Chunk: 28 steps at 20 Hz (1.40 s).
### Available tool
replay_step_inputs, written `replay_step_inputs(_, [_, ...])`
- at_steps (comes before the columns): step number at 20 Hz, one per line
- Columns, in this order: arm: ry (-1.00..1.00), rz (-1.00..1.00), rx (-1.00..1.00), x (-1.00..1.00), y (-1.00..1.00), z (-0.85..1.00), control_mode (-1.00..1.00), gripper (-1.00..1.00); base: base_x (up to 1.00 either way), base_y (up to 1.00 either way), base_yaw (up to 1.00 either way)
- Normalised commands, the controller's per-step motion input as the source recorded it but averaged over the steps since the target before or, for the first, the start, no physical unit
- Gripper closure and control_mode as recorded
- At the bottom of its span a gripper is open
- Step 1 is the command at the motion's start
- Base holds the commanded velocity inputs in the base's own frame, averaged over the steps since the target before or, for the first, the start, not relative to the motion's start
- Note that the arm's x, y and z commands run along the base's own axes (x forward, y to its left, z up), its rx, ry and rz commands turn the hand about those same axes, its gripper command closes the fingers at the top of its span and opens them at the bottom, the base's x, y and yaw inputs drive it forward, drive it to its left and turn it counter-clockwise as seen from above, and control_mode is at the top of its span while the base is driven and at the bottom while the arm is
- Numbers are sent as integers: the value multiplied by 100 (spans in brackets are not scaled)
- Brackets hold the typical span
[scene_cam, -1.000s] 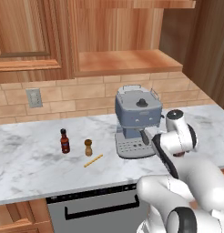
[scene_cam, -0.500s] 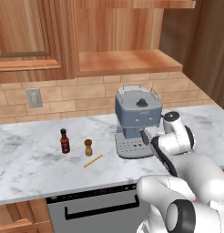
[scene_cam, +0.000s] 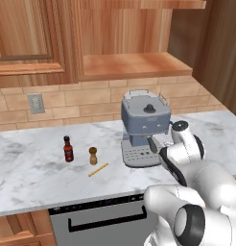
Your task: There are various items on the counter. Only move the condiments/shakers into the cabinet.
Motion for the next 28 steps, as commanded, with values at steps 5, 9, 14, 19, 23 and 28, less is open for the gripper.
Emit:
replay_step_inputs(5, [-2, 0, 0, -4, 0, 0, -100, 100, 0, 0, 0])
replay_step_inputs(9, [-23, 0, -10, -33, 17, 14, -100, 100, 0, 0, 0])
replay_step_inputs(14, [-38, 0, -18, -57, 39, 83, -100, 100, 0, 0, 0])
replay_step_inputs(19, [-23, 9, -11, -46, 28, 100, -100, 100, 0, 0, 0])
replay_step_inputs(23, [-16, 23, -7, -38, 15, 100, -100, 100, 0, 0, 0])
replay_step_inputs(28, [-3, 31, -4, -27, 19, 100, -100, 100, 0, 0, 0])
